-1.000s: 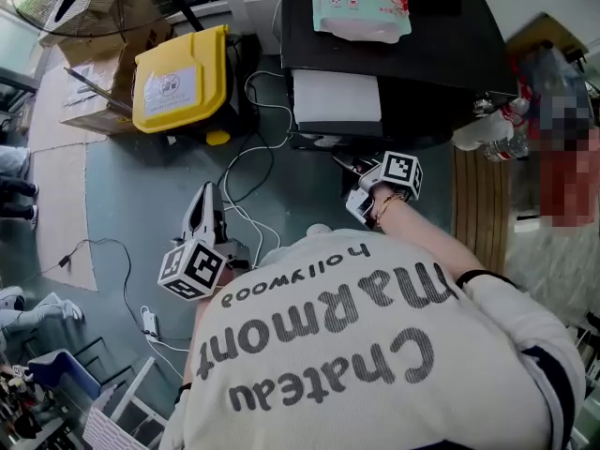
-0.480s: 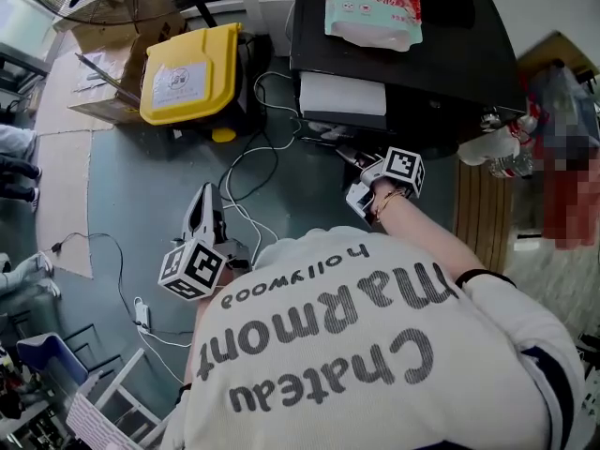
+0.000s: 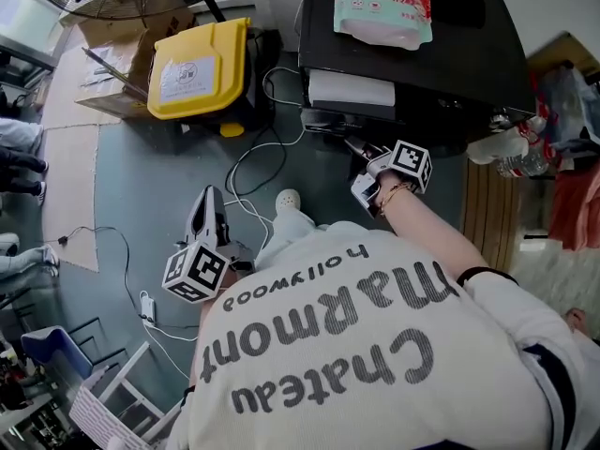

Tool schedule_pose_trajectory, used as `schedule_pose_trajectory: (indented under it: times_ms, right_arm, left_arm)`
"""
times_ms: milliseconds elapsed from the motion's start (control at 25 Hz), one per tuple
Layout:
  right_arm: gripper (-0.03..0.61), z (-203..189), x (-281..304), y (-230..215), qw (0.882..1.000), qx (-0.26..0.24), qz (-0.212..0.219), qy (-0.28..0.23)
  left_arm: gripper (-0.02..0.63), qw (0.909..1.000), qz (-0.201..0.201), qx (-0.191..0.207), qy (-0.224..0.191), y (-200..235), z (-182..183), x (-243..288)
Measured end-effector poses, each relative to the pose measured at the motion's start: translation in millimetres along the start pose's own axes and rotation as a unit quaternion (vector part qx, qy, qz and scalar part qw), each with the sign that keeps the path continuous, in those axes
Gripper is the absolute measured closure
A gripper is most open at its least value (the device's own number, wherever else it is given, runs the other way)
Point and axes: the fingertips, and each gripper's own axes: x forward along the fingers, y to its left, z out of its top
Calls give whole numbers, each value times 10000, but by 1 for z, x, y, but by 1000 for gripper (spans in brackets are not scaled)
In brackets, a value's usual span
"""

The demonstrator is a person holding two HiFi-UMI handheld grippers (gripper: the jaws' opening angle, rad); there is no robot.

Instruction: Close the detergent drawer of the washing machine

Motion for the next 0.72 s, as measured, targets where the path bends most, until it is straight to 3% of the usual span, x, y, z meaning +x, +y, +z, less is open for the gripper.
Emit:
schedule_pose_trajectory:
  times_ms: [280, 720]
  right_arm:
    - [514, 5, 5, 3, 9997, 98, -31, -212]
    - [515, 16, 10, 4, 9979, 199, -42, -614]
  left_arm:
    - [606, 9999, -10, -7, 160, 13, 11, 12]
    - [606, 9984, -402, 142, 374, 5, 23, 49]
